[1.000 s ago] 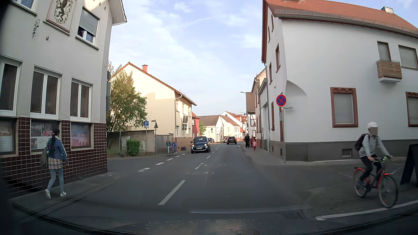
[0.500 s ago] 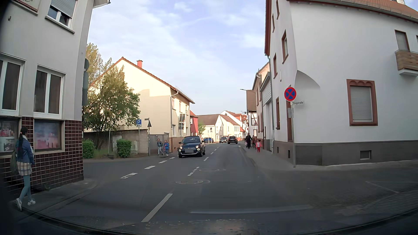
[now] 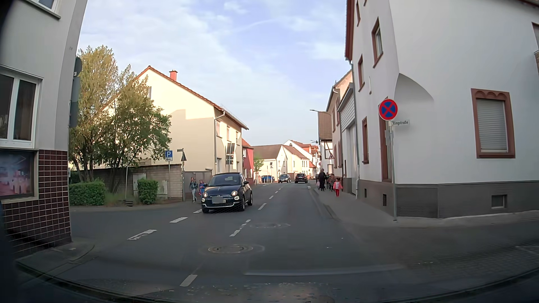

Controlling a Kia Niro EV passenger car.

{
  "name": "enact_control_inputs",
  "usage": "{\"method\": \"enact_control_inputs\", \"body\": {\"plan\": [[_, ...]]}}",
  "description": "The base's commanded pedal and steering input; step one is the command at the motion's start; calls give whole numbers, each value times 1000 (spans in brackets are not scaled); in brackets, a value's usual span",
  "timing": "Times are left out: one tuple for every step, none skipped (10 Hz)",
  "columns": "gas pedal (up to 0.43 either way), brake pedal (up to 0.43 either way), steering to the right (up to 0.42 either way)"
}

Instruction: Follow the waypoints while adhering to traffic rules and regulations

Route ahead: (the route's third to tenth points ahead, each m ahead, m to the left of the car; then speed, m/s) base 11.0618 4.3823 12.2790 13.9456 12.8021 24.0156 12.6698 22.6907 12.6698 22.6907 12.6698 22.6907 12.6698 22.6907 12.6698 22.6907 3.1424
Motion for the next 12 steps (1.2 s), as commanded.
{"method": "enact_control_inputs", "body": {"plan": [[0, 220, -13], [0, 238, -10], [0, 226, -8], [0, 232, -8], [0, 232, -4], [0, 232, 1], [0, 238, 3], [0, 238, 2], [0, 238, 1], [0, 238, -1], [0, 238, -5], [0, 238, -5]]}}
